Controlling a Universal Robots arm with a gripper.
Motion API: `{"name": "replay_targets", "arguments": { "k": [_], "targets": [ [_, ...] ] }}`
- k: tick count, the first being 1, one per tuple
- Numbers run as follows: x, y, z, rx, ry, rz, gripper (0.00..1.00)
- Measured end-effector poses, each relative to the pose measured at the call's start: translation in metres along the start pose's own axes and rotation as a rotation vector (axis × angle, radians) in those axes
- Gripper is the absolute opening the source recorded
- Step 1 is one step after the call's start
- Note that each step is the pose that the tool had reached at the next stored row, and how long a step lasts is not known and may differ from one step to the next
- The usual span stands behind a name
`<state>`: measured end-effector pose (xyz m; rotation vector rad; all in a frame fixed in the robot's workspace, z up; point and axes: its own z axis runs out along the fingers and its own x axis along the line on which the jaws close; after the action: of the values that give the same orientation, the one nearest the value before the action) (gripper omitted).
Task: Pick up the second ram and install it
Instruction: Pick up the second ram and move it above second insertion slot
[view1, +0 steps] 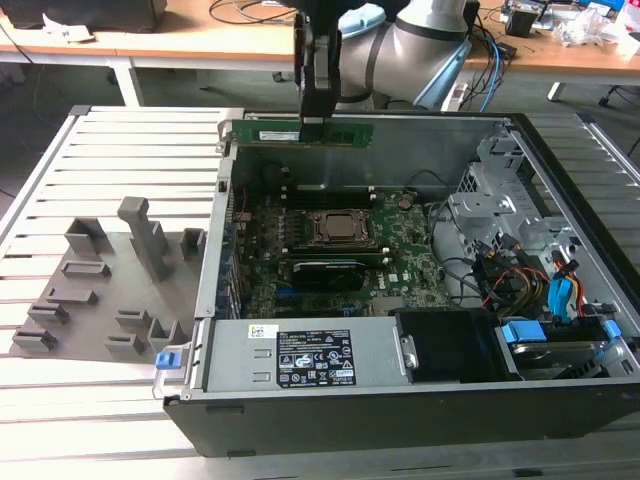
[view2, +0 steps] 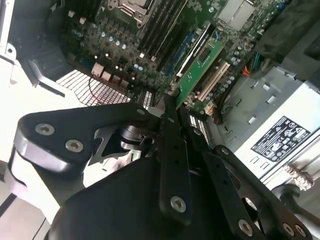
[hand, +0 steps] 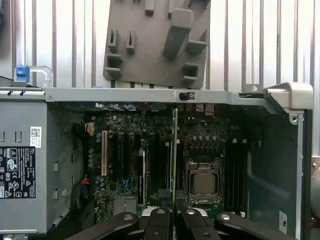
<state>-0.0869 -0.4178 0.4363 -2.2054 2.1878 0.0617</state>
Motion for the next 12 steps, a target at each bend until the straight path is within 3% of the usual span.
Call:
{"name": "replay_targets", "arguments": {
  "k": [3, 12],
  "targets": [
    [-0.0022, -0.0117, 0.0014, -0.0015, -0.0001, 0.0, 0.14],
    [-0.0075, -0.036, 0.0045, -0.0051, 0.0008, -0.001, 0.14]
  ]
}}
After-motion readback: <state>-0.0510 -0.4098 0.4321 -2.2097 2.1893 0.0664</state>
